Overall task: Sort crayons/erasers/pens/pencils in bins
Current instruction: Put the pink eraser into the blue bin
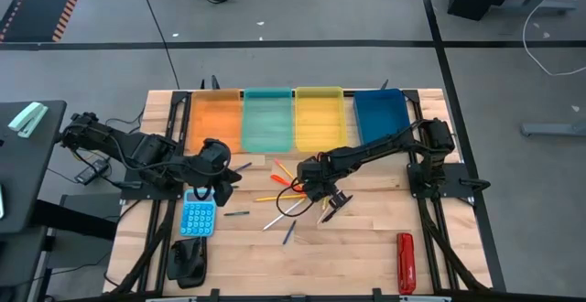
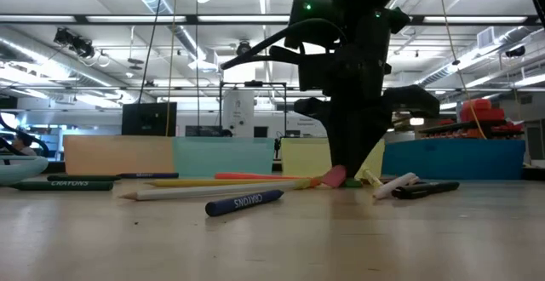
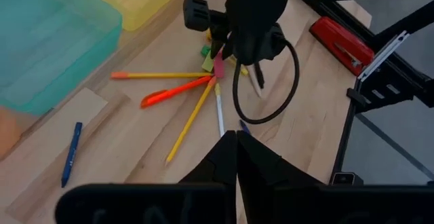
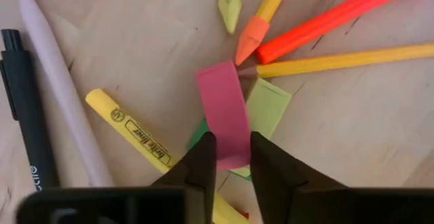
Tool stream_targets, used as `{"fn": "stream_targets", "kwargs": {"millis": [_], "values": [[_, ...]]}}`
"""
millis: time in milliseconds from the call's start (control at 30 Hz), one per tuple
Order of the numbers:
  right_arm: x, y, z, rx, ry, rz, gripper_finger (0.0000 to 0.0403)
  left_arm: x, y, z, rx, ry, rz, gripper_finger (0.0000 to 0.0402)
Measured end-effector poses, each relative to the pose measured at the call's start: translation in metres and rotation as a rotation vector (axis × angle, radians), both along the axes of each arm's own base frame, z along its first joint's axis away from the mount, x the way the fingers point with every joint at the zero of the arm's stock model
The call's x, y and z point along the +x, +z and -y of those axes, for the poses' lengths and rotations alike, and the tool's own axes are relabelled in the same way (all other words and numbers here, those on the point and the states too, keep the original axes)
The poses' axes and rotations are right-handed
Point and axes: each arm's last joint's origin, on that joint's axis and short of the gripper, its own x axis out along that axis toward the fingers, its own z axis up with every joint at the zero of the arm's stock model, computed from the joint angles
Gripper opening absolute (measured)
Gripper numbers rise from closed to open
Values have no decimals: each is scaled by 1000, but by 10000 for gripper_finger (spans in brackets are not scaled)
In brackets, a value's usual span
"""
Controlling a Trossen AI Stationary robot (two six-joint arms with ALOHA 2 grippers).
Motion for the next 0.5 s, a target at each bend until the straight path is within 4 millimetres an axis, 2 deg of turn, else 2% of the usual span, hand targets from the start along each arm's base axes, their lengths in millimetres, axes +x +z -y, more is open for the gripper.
{"fn": "stream_targets", "kwargs": {"millis": [100, 233, 333, 500], "values": [[-1, 2, 0, 5, -26, -3, 53, 0, 0, 0, 1, 0, -3, 23], [-11, 16, 1, 13, -72, -16, 60, -1, -1, 0, 3, 0, -8, 21], [-20, 48, 5, 30, -121, 57, 65, -1, -1, 0, 4, -1, -9, 15], [-46, 100, 15, 52, -244, 173, 64, 0, 0, -2, 30, 31, 1, 15]]}}
